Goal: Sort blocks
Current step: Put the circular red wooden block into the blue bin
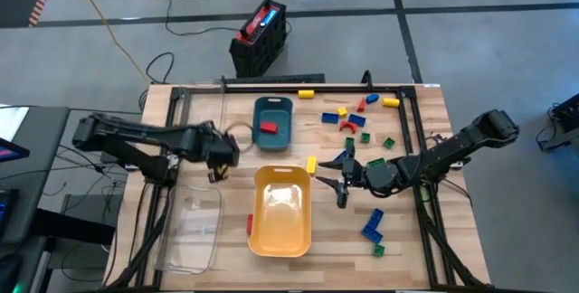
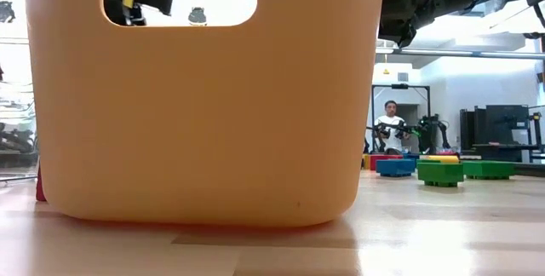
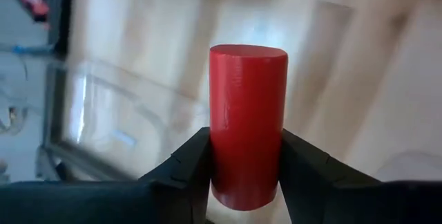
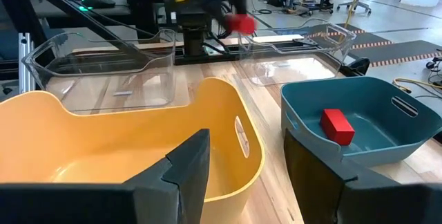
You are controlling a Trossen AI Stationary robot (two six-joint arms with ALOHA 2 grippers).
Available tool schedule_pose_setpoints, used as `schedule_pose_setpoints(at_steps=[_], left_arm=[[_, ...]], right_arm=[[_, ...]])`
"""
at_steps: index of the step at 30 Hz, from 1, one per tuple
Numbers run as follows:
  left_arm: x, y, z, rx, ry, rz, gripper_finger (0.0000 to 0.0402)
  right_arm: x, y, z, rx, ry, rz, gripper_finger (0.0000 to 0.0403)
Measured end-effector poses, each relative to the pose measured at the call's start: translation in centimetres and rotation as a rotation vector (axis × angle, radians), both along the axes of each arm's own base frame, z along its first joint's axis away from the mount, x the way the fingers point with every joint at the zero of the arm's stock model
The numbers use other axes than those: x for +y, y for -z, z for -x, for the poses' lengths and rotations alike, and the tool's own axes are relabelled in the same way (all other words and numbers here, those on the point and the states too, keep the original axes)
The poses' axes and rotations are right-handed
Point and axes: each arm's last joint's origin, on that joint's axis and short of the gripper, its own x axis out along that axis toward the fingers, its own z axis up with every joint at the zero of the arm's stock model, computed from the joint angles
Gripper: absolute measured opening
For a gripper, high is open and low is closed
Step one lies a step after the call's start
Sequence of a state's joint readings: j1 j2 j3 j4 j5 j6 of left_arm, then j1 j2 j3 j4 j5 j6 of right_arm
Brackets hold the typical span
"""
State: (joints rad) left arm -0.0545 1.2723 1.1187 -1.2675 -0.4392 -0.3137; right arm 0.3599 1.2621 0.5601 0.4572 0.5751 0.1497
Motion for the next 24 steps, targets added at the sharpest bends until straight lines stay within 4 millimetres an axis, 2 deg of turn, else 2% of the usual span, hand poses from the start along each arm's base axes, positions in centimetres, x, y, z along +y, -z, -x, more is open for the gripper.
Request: schedule_pose_setpoints(at_steps=[5,12,18,24], left_arm=[[3.1,-1.2,1.5,-0.055,-0.065,-0.007,0.0129],[6.6,-1.2,1.3,-0.084,-0.080,0.025,0.0129],[9.2,-0.4,-0.2,-0.137,-0.041,0.067,0.0129],[10.9,0.8,-3.2,-0.107,0.038,0.073,0.0129]], right_arm=[[0.0,0.0,0.0,0.000,0.000,0.000,0.0198],[0.0,0.0,0.0,0.001,0.000,0.000,0.0198],[0.0,0.2,0.1,0.025,-0.002,0.019,0.0198],[-0.2,1.1,0.3,0.115,0.003,0.038,0.0198]])
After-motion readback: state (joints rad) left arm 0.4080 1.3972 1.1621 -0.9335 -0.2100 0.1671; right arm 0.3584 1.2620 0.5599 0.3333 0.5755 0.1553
